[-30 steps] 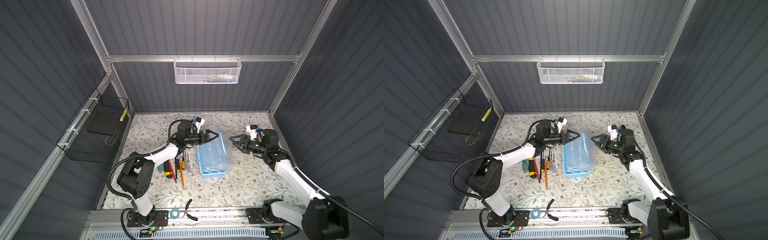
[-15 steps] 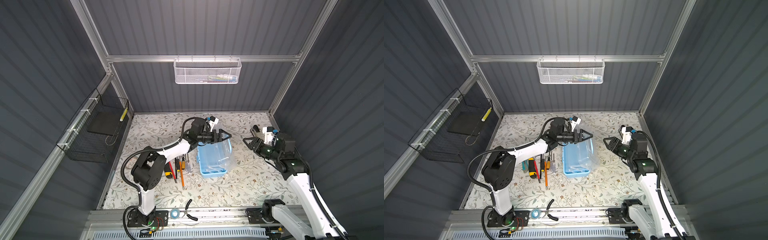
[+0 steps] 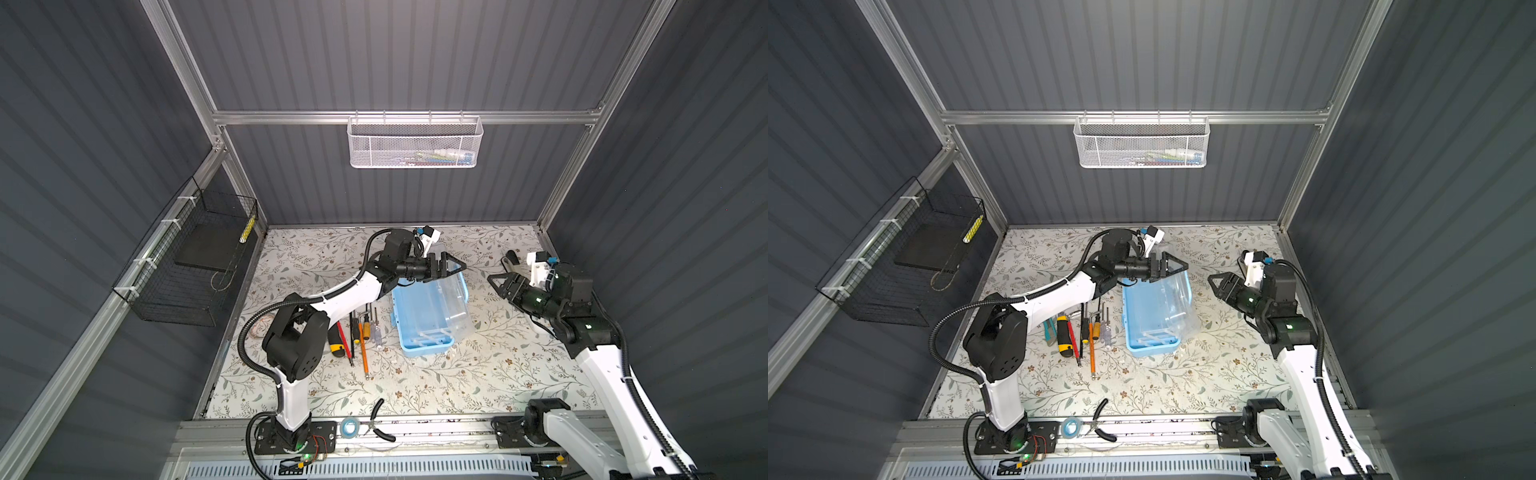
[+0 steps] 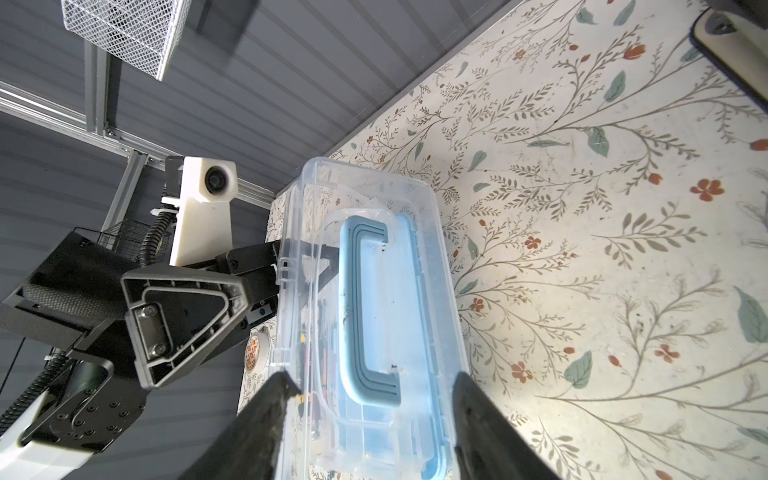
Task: Pack the tool kit
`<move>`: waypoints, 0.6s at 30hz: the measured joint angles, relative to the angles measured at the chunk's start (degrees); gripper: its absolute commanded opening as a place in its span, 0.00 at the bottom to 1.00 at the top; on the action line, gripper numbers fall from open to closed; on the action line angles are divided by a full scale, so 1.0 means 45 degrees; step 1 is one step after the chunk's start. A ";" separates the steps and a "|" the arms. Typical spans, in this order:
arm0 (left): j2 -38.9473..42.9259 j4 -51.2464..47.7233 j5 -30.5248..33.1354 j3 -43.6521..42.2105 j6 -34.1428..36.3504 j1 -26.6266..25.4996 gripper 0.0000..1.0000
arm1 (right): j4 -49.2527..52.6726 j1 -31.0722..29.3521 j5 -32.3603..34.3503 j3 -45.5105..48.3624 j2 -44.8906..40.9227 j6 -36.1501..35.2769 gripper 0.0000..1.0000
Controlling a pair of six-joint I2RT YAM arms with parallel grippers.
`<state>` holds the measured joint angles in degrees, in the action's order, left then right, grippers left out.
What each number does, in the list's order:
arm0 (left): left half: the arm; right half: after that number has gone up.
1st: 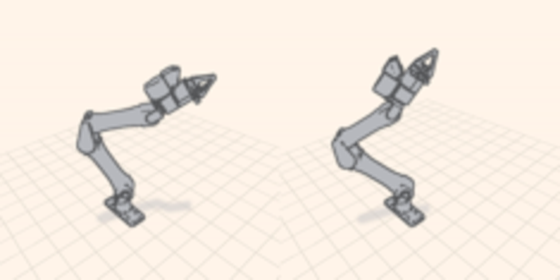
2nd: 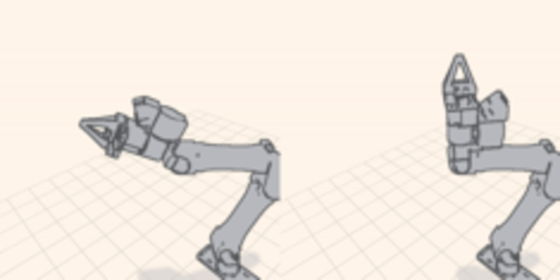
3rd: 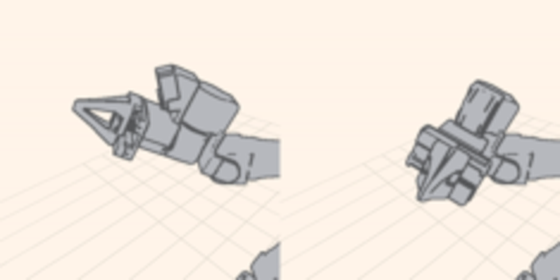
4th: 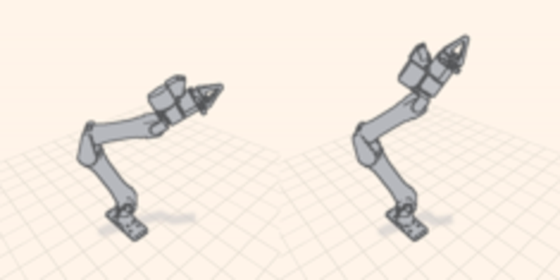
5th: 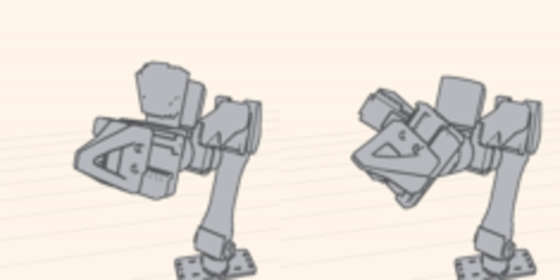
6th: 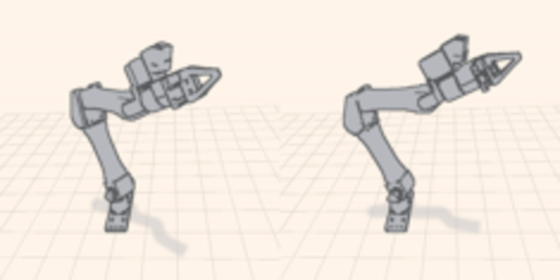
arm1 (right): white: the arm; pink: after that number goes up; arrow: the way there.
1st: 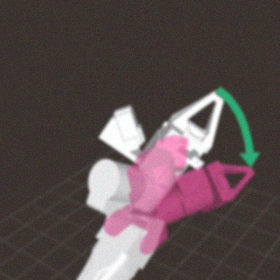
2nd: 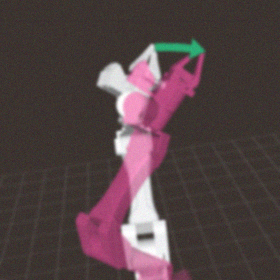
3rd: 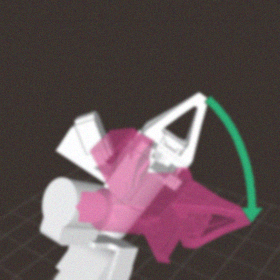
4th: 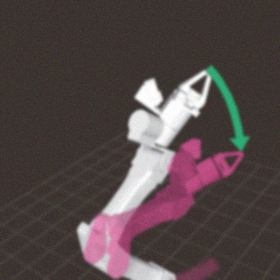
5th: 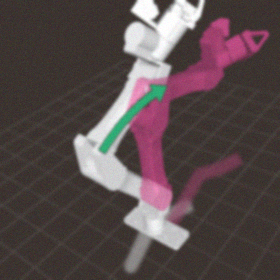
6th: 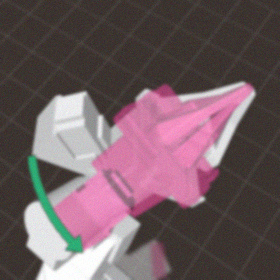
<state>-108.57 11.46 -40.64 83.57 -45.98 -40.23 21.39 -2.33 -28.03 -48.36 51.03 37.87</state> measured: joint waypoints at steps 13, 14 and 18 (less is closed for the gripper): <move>-0.1394 -0.0670 -0.0053 0.2089 0.0321 -0.0136 1.00 | 0.0248 0.0000 0.0277 -0.0073 -0.0209 -0.0189 0.63; -0.1394 -0.0801 -0.0034 0.2098 0.0442 -0.0136 1.00 | 0.0262 0.0000 0.0296 -0.0073 -0.0214 -0.0199 0.63; -0.1394 -0.1423 0.0039 0.2341 0.0957 -0.0136 0.99 | 0.0316 0.0000 0.0321 -0.0073 -0.0117 -0.0199 0.63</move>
<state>-114.85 5.06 -40.47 94.11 -41.67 -40.84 22.81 -2.33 -26.59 -48.69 50.50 36.97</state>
